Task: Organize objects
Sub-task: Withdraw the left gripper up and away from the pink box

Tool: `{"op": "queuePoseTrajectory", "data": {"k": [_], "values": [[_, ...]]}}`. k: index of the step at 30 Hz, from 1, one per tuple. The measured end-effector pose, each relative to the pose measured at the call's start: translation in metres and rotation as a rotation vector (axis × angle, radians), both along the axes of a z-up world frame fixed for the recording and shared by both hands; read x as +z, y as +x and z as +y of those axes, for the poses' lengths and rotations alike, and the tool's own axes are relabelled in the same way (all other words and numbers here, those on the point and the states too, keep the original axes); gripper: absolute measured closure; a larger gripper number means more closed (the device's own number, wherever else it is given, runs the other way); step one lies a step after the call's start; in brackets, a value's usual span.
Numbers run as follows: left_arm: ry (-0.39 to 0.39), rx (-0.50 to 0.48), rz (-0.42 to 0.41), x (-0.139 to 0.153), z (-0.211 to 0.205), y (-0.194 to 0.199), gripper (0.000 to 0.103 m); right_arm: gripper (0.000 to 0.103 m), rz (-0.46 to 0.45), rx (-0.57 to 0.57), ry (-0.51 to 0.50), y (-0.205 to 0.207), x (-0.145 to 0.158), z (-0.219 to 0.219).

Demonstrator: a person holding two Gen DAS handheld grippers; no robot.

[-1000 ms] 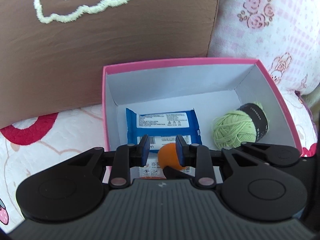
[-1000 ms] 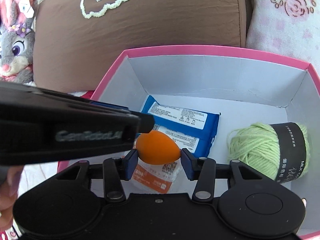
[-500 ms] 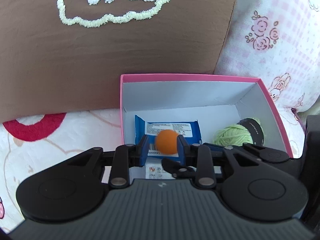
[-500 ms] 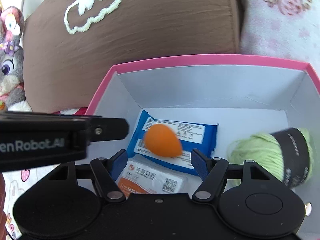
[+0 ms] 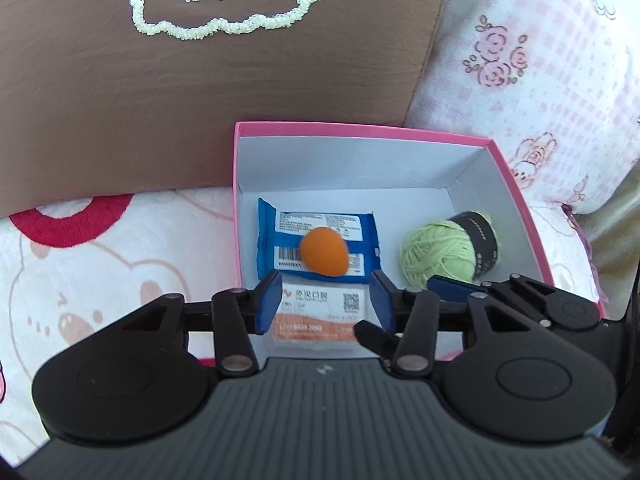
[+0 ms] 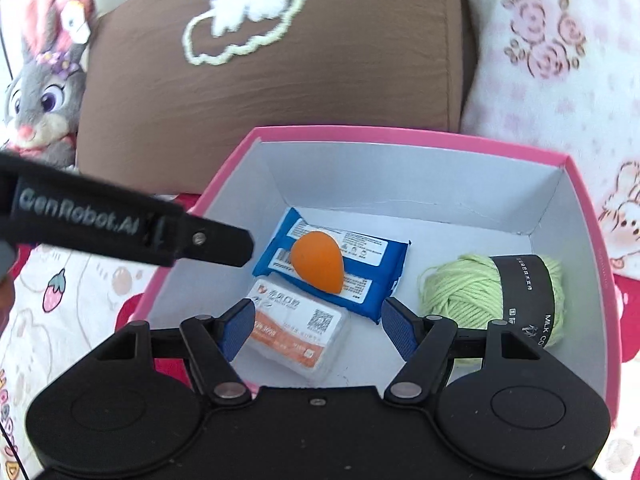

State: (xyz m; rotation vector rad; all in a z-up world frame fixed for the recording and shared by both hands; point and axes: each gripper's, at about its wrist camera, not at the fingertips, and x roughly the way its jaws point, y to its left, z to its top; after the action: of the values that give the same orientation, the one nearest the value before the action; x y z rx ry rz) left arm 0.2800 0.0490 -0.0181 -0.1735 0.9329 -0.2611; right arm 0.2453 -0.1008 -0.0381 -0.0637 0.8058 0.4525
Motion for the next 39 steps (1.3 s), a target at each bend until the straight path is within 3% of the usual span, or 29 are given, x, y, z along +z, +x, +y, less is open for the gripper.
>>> {"op": "queuePoseTrajectory", "data": {"k": [4, 9, 14, 17, 28, 39], "values": [[0.026, 0.004, 0.018, 0.009, 0.000, -0.010, 0.042, 0.029, -0.028, 0.025, 0.011, -0.015, 0.016, 0.001], [0.046, -0.010, 0.023, 0.023, 0.000, -0.028, 0.037, 0.028, -0.075, 0.053, -0.020, -0.040, 0.040, -0.001], [0.133, 0.004, 0.021, 0.039, -0.005, -0.053, 0.031, 0.028, -0.091, 0.069, -0.074, -0.068, 0.062, -0.011], [0.138, 0.005, 0.032, 0.046, -0.005, -0.067, 0.018, 0.024, -0.096, 0.059, -0.072, -0.083, 0.077, -0.021], [0.105, 0.010, 0.002, 0.072, -0.004, -0.108, 0.007, 0.021, -0.061, 0.033, -0.093, -0.121, 0.092, -0.033], [0.129, -0.012, 0.051, 0.066, -0.016, -0.140, 0.002, 0.020, -0.029, 0.014, -0.077, -0.155, 0.105, -0.053]]}}
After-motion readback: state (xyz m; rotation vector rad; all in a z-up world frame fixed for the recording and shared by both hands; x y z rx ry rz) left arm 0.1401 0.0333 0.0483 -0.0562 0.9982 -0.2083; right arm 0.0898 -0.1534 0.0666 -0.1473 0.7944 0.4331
